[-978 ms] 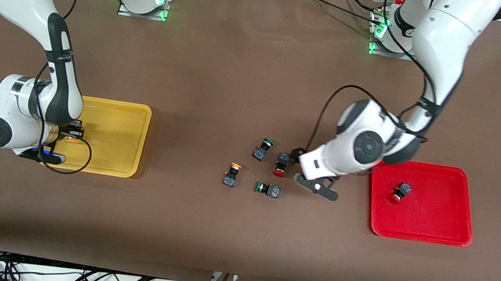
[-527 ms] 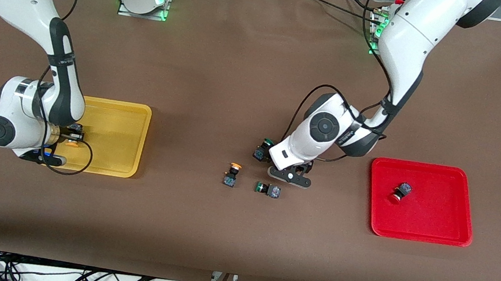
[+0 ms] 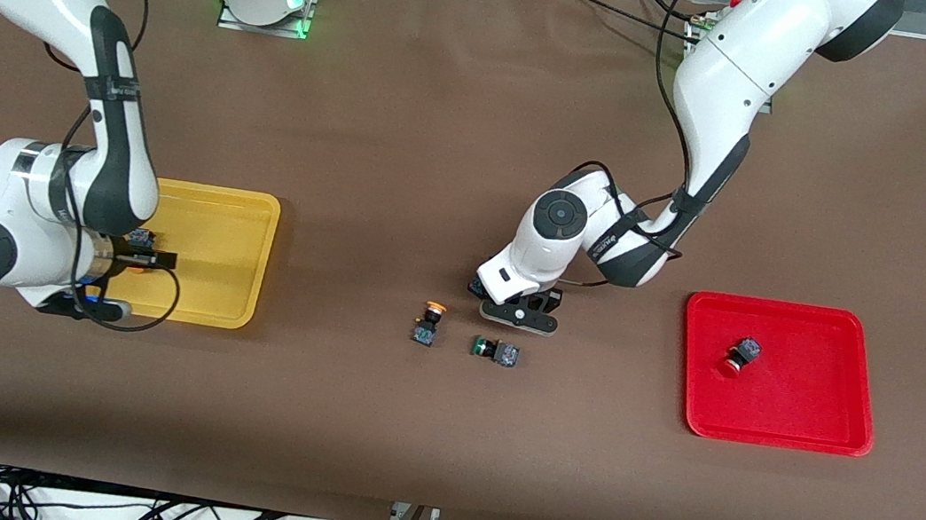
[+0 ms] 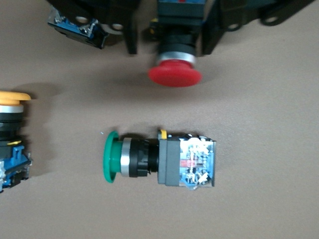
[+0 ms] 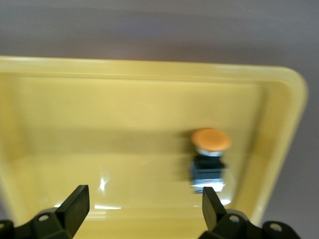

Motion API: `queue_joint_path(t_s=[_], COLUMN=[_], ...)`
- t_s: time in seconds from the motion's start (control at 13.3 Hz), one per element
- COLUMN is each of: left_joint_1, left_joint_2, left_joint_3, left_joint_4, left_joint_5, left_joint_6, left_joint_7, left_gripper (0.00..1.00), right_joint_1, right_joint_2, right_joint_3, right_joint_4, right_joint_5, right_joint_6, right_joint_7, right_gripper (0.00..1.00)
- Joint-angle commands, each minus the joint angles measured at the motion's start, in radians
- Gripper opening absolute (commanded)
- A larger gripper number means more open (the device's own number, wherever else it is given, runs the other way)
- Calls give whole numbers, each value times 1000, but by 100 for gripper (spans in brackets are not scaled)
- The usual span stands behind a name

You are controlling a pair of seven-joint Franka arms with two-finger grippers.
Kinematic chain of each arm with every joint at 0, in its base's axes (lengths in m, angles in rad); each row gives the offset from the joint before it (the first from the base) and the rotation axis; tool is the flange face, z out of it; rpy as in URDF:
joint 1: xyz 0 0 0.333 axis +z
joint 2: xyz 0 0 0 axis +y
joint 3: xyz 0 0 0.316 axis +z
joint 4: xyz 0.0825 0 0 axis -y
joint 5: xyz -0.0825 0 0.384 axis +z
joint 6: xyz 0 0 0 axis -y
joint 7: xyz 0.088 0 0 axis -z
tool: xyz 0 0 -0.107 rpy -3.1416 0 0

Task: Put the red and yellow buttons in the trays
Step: 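Release the yellow button in the yellow tray with the right gripper, then grasp a second yellow button with the right gripper while the left grasps red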

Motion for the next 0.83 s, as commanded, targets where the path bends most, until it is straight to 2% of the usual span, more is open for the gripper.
queue_joint_path(t_s=[0.0,0.23,0.45,0.6,0.75], left_joint_1=[-1,12,31,81,159], left_joint_2=[6,-13,-81,-127,-154], left_joint_3=[9,8,9,8,1], left_joint_4=[11,9,15,14,12], left_joint_5=[29,29,30,30,26], left_joint_6=[8,-14,-165,-239,-285], left_joint_7=[-22,-15,15,160,401], left_gripper=[18,18,18,18,19], right_joint_1=[14,63,135,156,211], right_joint_2=[14,27,48,68,94], right_joint_3=[52,124,171,206,218], right_joint_4=[10,10,10,10,10], right_joint_5=[14,14,8,9,5], right_joint_6=[-3,84,187,259,395], right_joint_7=[4,129,379,505,642], right_gripper=[100,100,100,100,100])
